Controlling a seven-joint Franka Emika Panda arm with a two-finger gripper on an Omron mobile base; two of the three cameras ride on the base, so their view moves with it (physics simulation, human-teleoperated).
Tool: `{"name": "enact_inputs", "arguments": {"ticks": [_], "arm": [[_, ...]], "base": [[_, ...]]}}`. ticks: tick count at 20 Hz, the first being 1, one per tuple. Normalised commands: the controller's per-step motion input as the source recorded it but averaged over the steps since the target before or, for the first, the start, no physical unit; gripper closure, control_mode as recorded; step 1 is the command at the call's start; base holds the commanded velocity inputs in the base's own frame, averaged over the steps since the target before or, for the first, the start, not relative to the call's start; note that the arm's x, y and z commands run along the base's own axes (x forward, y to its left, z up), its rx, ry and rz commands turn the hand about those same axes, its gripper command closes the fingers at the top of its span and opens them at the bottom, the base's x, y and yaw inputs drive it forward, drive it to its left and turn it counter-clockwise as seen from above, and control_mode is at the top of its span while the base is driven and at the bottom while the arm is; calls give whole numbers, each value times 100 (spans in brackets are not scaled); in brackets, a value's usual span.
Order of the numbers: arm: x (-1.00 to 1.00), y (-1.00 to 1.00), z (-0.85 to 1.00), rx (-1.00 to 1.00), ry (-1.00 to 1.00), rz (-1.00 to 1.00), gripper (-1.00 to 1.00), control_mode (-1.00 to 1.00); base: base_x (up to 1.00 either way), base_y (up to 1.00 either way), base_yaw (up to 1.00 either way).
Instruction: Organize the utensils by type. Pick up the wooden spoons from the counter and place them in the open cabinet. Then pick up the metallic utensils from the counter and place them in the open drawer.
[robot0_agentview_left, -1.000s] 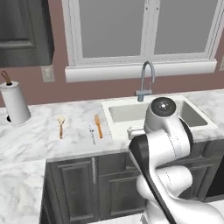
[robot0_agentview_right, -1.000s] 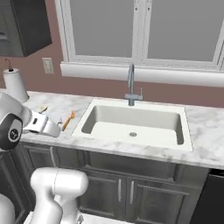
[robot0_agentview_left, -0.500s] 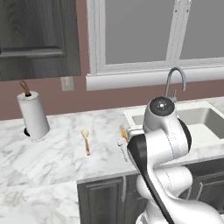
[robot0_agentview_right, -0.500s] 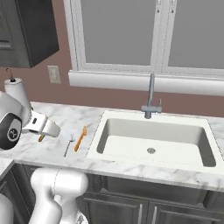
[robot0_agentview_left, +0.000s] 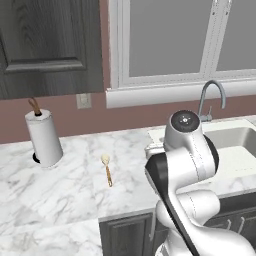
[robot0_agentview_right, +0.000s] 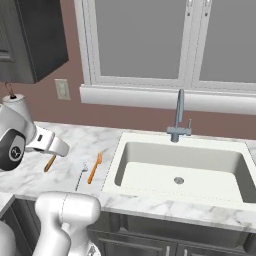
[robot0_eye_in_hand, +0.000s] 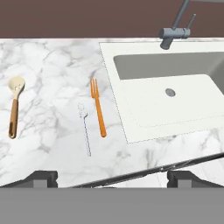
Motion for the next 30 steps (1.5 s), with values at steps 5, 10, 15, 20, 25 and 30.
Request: {"name": "enact_inputs", "arguments": {"ticks": [5, 10, 15, 20, 25, 30], "arm": [[0, 0, 0, 0, 0, 0, -100, 100], [0, 0, 0, 0, 0, 0, -100, 100], [0, 0, 0, 0, 0, 0, -100, 100], [0, 0, 0, 0, 0, 0, -100, 100], [16, 31, -18, 19, 0, 0, -100, -100], [30, 70, -33, 10, -5, -1, -100, -100]], "base": [[0, 0, 0], [0, 0, 0], [0, 0, 0], [0, 1, 0], [0, 0, 0], [0, 0, 0]]}}
